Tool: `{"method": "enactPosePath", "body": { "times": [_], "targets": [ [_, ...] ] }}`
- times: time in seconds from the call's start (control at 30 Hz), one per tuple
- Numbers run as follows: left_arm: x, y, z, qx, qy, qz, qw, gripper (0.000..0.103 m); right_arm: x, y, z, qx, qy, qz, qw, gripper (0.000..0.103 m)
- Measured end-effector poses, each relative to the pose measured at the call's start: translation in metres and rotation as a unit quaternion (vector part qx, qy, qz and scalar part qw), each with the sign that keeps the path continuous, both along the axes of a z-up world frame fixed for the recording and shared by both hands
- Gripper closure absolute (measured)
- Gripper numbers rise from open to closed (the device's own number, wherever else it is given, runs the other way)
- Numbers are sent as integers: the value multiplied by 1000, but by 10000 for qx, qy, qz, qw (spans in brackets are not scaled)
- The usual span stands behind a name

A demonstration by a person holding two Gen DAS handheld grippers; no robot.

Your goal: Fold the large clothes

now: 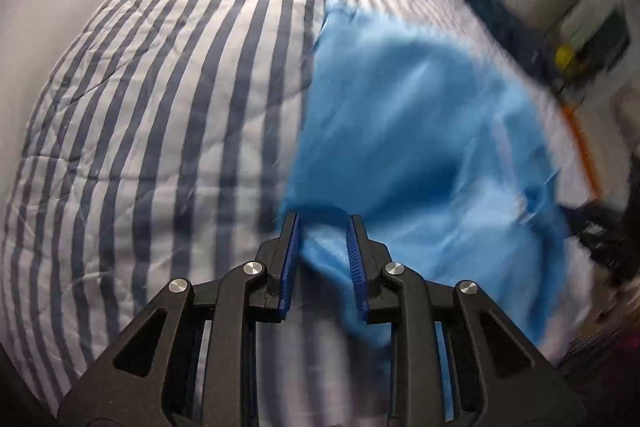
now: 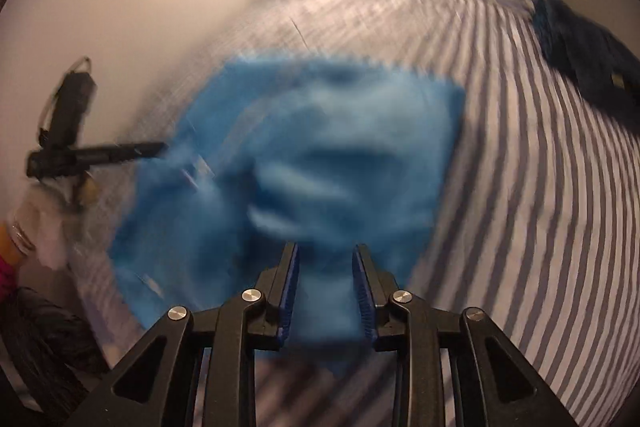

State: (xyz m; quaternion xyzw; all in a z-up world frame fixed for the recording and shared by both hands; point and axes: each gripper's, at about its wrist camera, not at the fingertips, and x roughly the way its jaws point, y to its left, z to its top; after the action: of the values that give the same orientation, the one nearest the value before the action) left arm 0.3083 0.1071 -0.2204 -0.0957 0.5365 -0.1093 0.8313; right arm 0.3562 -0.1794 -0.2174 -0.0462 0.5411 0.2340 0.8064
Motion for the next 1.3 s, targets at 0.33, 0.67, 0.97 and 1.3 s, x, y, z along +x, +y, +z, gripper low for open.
{"method": "enactPosePath", "body": {
  "times": [0.33, 0.67, 0.97, 1.3],
  "targets": [
    [-14, 42, 31, -1206, -166, 568, 9909, 61, -34, -42, 21, 381, -140, -402, 9984, 59],
    [18, 70, 4, -2449, 418, 1032, 9631, 43, -3, -101, 14, 1902, -135, -1586, 9688, 20],
    [46, 81, -32, -3095, 813, 1176, 9401, 43, 28, -96, -41, 2372, 798, -1627, 9544, 32],
    [59, 51, -33, -3044, 731, 819, 9462, 44, 52, -80, -57, 3039, 1080, -1556, 9337, 52]
  ]
}}
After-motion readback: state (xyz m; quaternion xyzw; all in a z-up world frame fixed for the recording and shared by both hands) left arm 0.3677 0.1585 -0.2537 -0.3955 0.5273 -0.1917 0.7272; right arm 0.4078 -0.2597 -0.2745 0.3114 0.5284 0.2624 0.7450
